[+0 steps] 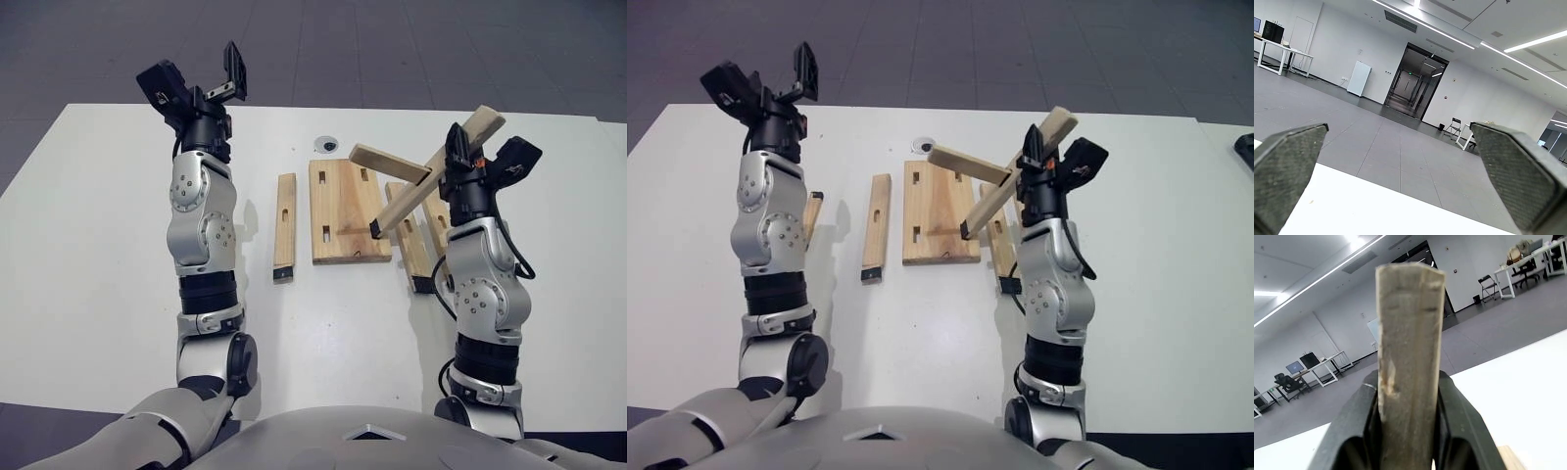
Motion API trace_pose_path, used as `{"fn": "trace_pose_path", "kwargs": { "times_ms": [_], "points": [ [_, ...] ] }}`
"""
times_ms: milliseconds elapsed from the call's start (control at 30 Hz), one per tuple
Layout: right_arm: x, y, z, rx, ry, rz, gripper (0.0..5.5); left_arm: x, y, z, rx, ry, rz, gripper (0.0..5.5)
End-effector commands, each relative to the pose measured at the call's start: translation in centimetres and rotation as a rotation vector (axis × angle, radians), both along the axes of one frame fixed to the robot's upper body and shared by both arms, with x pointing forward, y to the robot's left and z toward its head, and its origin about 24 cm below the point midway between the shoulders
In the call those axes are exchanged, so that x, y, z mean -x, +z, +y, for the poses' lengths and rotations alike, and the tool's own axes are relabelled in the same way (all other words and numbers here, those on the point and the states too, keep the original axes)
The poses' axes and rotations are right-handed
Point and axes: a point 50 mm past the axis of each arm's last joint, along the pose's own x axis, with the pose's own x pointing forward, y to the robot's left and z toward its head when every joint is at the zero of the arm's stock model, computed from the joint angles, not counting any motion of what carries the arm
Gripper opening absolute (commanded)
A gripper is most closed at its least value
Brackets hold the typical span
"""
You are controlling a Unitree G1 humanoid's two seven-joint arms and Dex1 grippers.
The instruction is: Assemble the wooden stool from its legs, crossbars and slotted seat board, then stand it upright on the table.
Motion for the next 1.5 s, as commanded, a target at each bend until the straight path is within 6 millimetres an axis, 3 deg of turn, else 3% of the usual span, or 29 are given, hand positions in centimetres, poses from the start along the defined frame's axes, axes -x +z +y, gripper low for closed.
{"fn": "trace_pose_path", "kwargs": {
  "times_ms": [33,167,267,333,567,800,967,1167,1233,1333,1500],
  "points": [
    [1.0,-3.4,0.0,0.074,-0.013,0.199,1.00,0.2,1.4,-0.4,0.027,0.001,-0.033,5.40],
    [1.6,-4.7,0.5,0.129,0.037,0.261,1.00,0.5,2.5,-0.6,0.050,0.012,-0.053,5.40],
    [2.4,-6.4,0.2,0.114,0.105,0.342,1.01,0.6,3.1,-0.6,0.069,0.012,-0.061,5.40],
    [3.0,-7.7,-0.3,0.192,0.152,0.399,1.01,0.8,3.4,-0.6,0.080,0.013,-0.066,5.40],
    [4.7,-9.7,-1.1,0.321,0.323,0.519,1.01,1.6,3.4,-0.2,0.096,0.059,-0.066,5.40],
    [6.5,-13.5,-2.8,0.464,0.425,0.749,1.02,1.9,3.4,-0.3,0.098,0.065,-0.064,5.40],
    [5.9,-13.2,-2.6,0.409,0.430,0.740,1.03,1.8,3.5,-0.3,0.093,0.064,-0.066,5.40],
    [8.3,-15.7,-4.2,0.495,0.468,0.940,1.03,1.8,3.8,-0.2,0.093,0.071,-0.079,5.40],
    [6.9,-14.5,-3.4,0.466,0.463,0.854,1.03,1.8,3.7,-0.2,0.094,0.075,-0.077,5.40],
    [4.3,-11.1,-1.6,0.475,0.479,0.643,1.03,1.6,3.7,-0.4,0.094,0.070,-0.075,5.40],
    [1.9,-6.3,0.0,0.452,0.444,0.400,1.03,1.4,4.4,-0.4,0.098,0.061,-0.097,5.40]
  ]
}}
